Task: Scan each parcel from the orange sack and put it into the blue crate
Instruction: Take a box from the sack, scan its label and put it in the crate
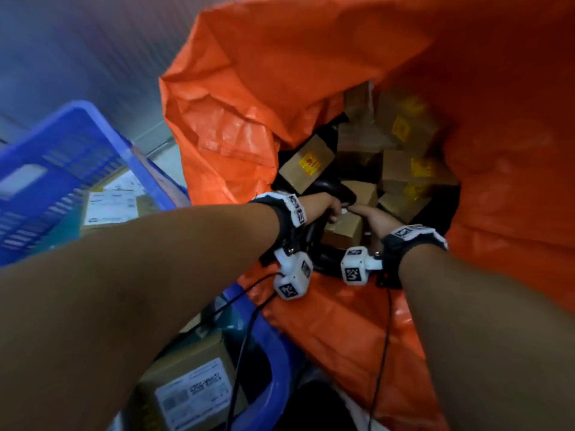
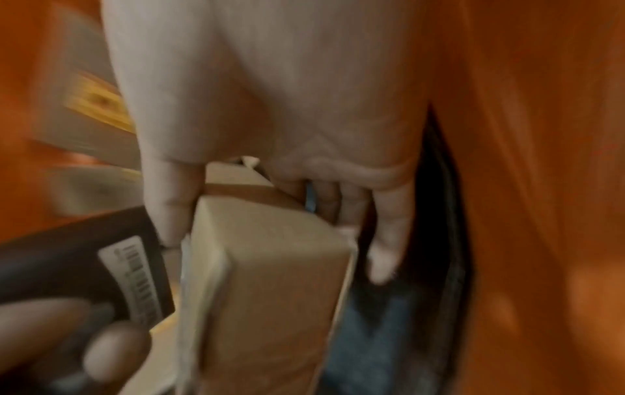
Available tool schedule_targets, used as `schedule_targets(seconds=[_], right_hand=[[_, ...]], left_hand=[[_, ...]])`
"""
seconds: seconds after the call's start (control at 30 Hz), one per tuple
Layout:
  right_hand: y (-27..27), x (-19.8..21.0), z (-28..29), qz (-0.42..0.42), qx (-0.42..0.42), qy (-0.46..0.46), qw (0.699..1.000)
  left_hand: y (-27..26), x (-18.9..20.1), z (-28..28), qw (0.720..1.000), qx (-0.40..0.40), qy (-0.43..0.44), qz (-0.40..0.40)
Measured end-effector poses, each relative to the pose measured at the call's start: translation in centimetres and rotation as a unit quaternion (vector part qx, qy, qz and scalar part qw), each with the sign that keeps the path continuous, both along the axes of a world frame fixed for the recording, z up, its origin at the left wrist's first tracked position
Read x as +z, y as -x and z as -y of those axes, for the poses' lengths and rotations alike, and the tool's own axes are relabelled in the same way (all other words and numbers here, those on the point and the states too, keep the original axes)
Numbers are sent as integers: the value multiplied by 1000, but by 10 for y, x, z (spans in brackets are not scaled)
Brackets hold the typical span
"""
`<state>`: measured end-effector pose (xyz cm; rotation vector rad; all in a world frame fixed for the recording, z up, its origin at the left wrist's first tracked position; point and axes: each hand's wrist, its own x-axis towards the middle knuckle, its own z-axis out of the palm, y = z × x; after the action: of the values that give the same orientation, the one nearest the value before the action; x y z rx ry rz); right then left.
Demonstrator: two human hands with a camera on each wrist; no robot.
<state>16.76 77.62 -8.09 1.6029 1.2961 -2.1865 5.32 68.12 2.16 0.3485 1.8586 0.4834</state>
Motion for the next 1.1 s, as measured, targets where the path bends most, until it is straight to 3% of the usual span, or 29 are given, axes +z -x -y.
schedule_targets(seconds=[0.17, 0.27, 0.37, 0.43, 0.53, 0.6, 0.73, 0.83, 0.93, 1.0, 1.1], right_hand=[[23, 162, -4, -54, 69, -100, 991], [51, 255, 20, -87, 123, -189, 970], [80, 335, 49, -104, 142, -261, 949], [96, 383, 79, -93, 166, -305, 933], [108, 441, 145, -116, 202, -334, 913], [118, 459, 193, -136, 227, -340, 902], [146, 457, 278, -170, 232, -316, 904], [168, 437, 311, -176, 243, -438, 848], [178, 424, 333, -166, 282, -499, 802], [182, 418, 343, -158, 303, -530, 776], [189, 423, 355, -154, 294, -579, 745]], left_hand=[[19, 102, -1, 993, 43, -109, -15], [46, 164, 15, 979, 97, -177, -19], [57, 248, 62, 940, 178, -281, -71], [53, 299, 107, 909, 234, -343, -52], [62, 336, 165, 862, 307, -390, -105], [76, 344, 208, 821, 373, -398, -168], [114, 329, 277, 789, 426, -388, -214], [119, 315, 317, 751, 474, -412, -204], [128, 281, 340, 715, 510, -444, -177], [132, 267, 346, 709, 511, -461, -156], [120, 292, 354, 708, 500, -479, -140]])
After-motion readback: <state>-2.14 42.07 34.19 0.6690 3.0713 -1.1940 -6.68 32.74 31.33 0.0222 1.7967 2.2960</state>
